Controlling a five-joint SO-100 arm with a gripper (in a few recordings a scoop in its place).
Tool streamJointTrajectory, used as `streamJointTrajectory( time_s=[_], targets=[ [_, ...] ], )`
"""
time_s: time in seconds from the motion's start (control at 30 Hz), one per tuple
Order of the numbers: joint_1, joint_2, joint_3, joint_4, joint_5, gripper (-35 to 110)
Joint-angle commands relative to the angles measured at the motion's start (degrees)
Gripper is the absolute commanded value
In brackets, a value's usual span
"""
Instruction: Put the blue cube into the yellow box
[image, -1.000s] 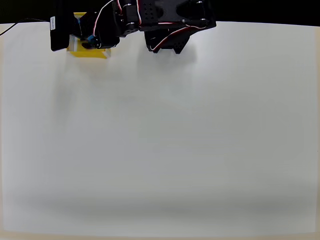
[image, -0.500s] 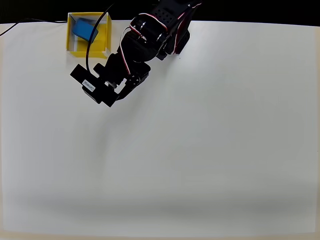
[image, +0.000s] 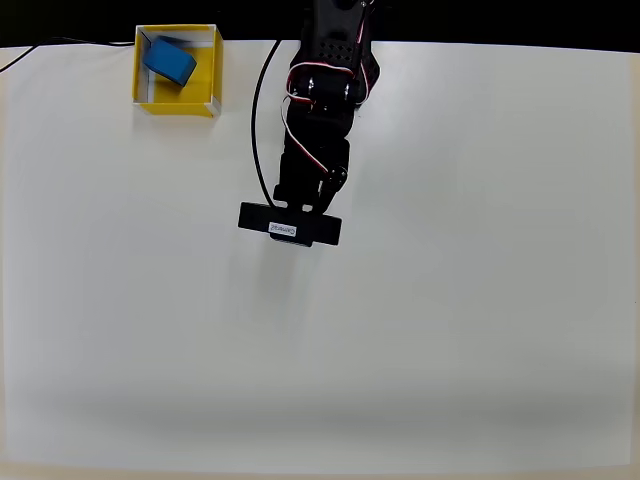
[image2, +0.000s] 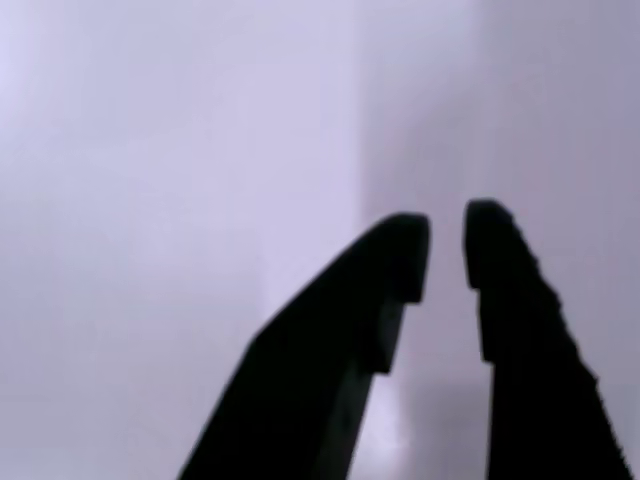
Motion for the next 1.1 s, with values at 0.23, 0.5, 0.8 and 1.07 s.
streamJointTrajectory(
  time_s=[0.23,0.5,0.8,1.07],
  targets=[
    [-6.24,8.44,8.7,6.94,-2.55,0],
    [-6.15,8.44,10.11,16.08,-5.1,0],
    [-6.15,8.44,10.11,21.09,-3.69,0],
    [-4.31,8.44,10.11,21.45,0.97,1]
  ],
)
